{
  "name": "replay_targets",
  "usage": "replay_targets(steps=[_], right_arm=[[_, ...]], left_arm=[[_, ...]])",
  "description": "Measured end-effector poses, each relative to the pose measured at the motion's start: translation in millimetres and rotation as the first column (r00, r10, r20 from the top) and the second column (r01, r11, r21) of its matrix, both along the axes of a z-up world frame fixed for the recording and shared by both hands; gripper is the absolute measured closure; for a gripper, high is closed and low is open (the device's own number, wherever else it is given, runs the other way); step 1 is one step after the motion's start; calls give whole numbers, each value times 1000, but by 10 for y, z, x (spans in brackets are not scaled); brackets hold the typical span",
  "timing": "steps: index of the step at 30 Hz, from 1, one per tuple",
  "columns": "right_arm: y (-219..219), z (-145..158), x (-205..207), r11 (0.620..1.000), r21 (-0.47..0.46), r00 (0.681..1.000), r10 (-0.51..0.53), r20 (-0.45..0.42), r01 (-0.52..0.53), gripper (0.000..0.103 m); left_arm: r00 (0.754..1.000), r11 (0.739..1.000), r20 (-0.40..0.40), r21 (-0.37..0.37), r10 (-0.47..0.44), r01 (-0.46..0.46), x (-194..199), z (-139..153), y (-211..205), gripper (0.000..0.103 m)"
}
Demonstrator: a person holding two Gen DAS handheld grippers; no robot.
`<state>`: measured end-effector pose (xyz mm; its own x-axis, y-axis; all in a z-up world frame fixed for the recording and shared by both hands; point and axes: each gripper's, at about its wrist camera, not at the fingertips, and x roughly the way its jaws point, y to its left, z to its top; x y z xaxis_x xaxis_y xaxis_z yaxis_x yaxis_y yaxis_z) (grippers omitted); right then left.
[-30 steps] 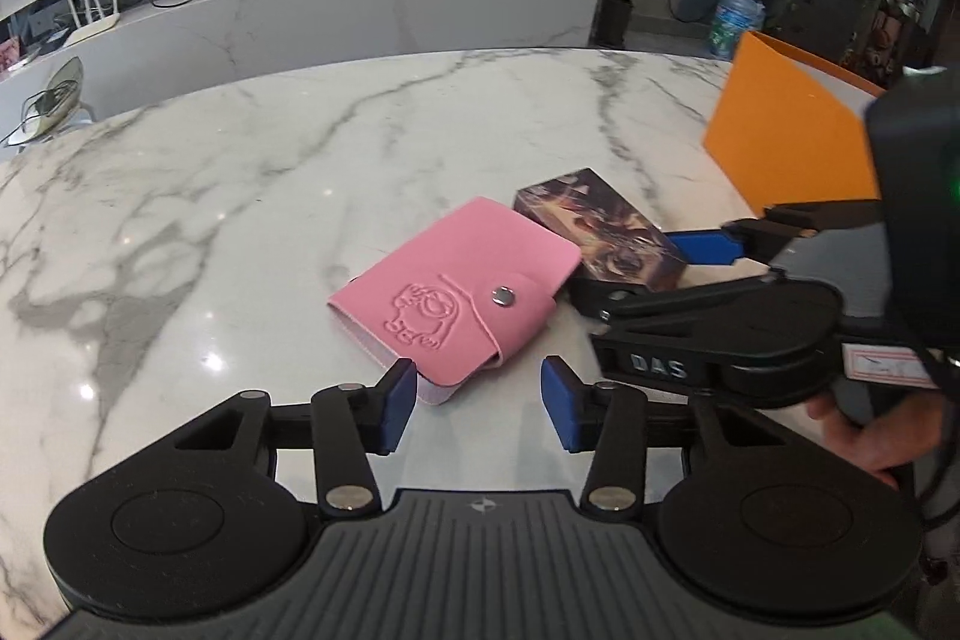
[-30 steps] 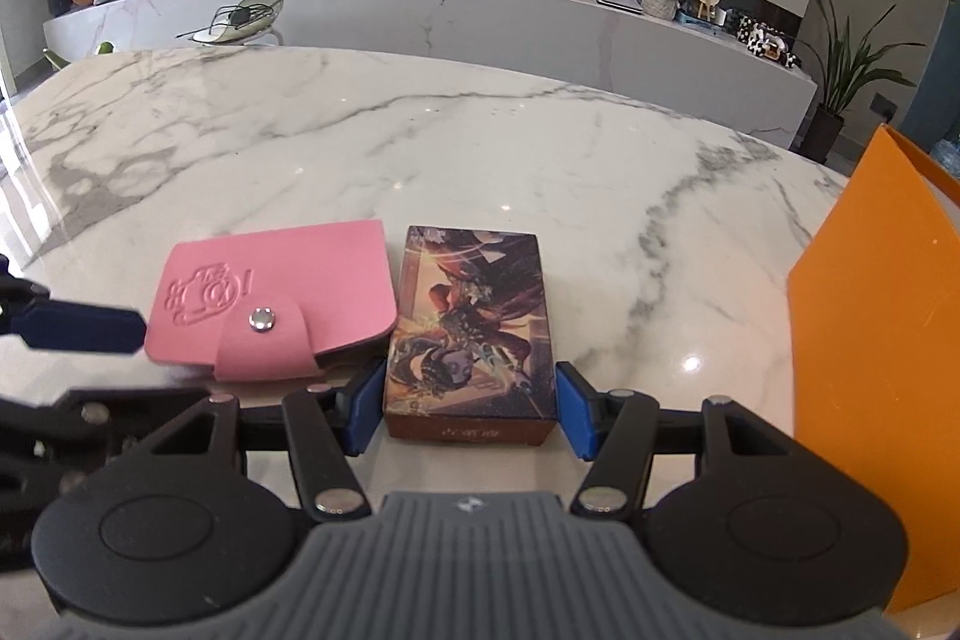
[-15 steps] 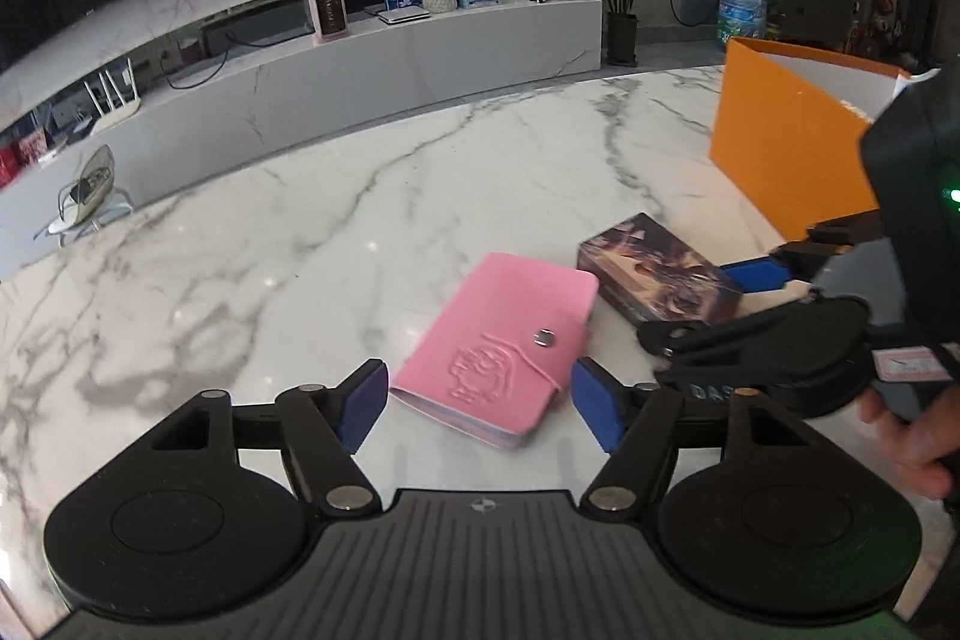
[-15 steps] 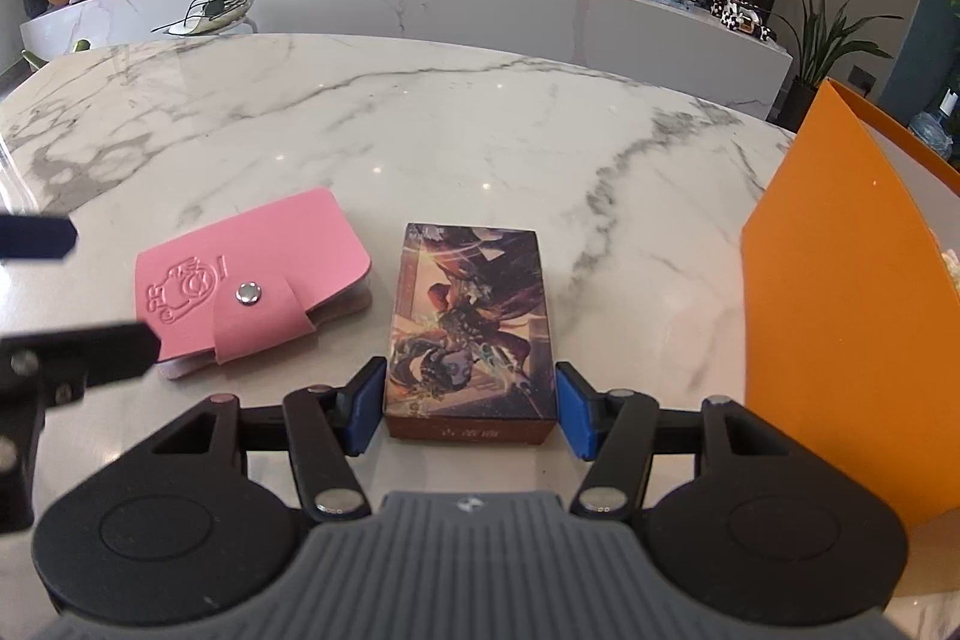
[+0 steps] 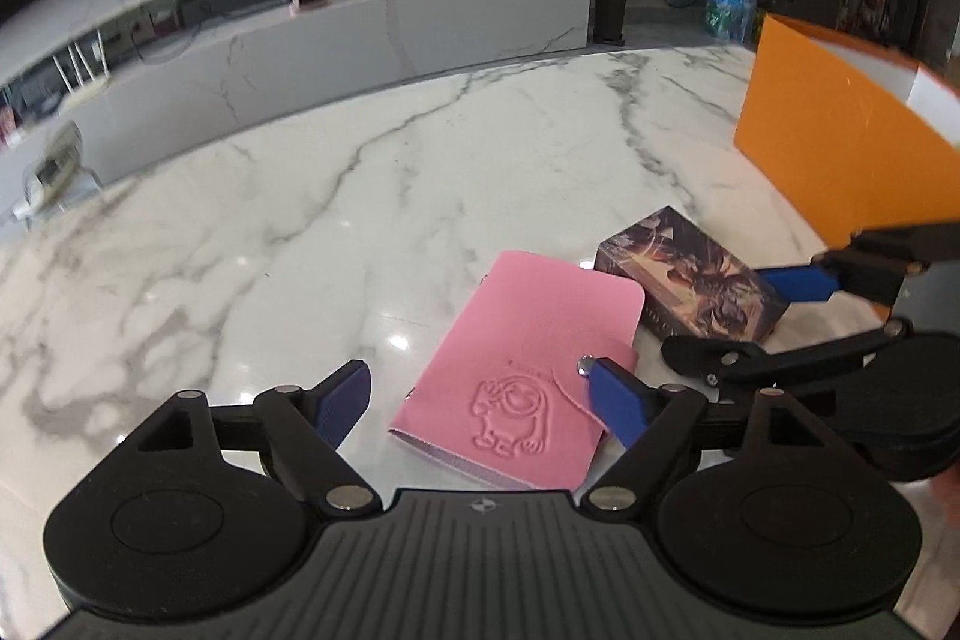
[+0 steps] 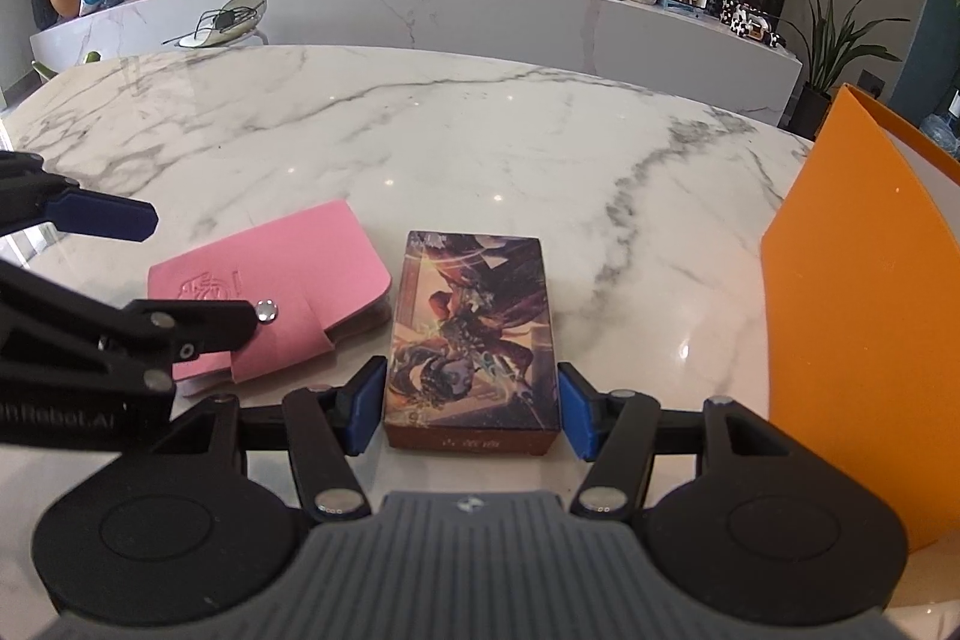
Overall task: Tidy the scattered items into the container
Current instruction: 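Push left tool fingers around the pink wallet and close on it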
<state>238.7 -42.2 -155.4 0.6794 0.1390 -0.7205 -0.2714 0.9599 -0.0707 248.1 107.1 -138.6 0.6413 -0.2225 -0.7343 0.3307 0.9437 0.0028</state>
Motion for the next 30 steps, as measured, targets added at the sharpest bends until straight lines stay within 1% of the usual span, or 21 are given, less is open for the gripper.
replay_targets(steps=[3, 5, 6, 8, 9, 11, 13, 15, 16, 17, 19, 21, 23, 25, 27, 30], right_arm=[[-22, -12, 27, 1000, 21, 1000, 0, 2, 0, 41], [-50, -18, 60, 999, 40, 1000, 0, -4, 1, 41], [-66, -19, 79, 999, 48, 1000, -1, -8, 2, 41], [-70, -18, 84, 999, 52, 1000, 6, -10, -6, 40], [-65, -16, 79, 999, 50, 1000, 12, -9, -11, 42], [-56, -14, 67, 999, 47, 1000, 23, -8, -23, 42], [-46, -11, 56, 998, 44, 999, 35, -7, -34, 42], [-44, -7, 37, 998, 46, 999, 44, -12, -43, 42], [-46, -5, 24, 998, 48, 998, 53, -17, -52, 42], [-47, -4, 6, 997, 48, 998, 61, -21, -60, 42], [-52, -2, -31, 997, 44, 998, 59, -26, -58, 42], [-66, 1, -62, 998, 39, 998, 53, -31, -51, 42], [-119, 7, -64, 999, 30, 999, 25, -34, -24, 42], [-188, 12, -49, 1000, 19, 999, -1, -36, 1, 42], [-254, 15, -32, 1000, 18, 999, -25, -40, 25, 42], [-320, 15, -15, 999, 22, 998, -44, -44, 45, 42]], left_arm=[[1000, 1000, -7, -21, -23, 23, 7, -13, 19, 8], [998, 998, -27, -35, -52, 51, -1, -41, 24, 7], [997, 998, -33, -26, -66, 65, -19, -61, 7, 7], [995, 995, -18, 23, -94, 94, -90, -79, -63, 7], [993, 992, -18, 47, -113, 114, -133, -88, -110, 7], [989, 985, -21, 89, -148, 149, -218, -103, -196, 7], [989, 983, -34, 103, -147, 149, -289, -104, -245, 8], [988, 982, -46, 117, -145, 150, -360, -106, -294, 12], [989, 982, -54, 117, -140, 146, -388, -105, -309, 17], [990, 986, -66, 101, -123, 129, -398, -102, -298, 21], [992, 991, -75, 82, -98, 104, -417, -98, -275, 24], [995, 993, -54, 89, -78, 83, -447, -72, -260, 24], [998, 994, -19, 89, -60, 61, -466, -10, -239, 24], [999, 998, -1, 49, -34, 34, -432, 67, -197, 22], [1000, 1000, 6, -15, -8, 8, -379, 135, -144, 14], [1000, 996, -9, -86, 26, -27, -240, 190, -141, 14]])
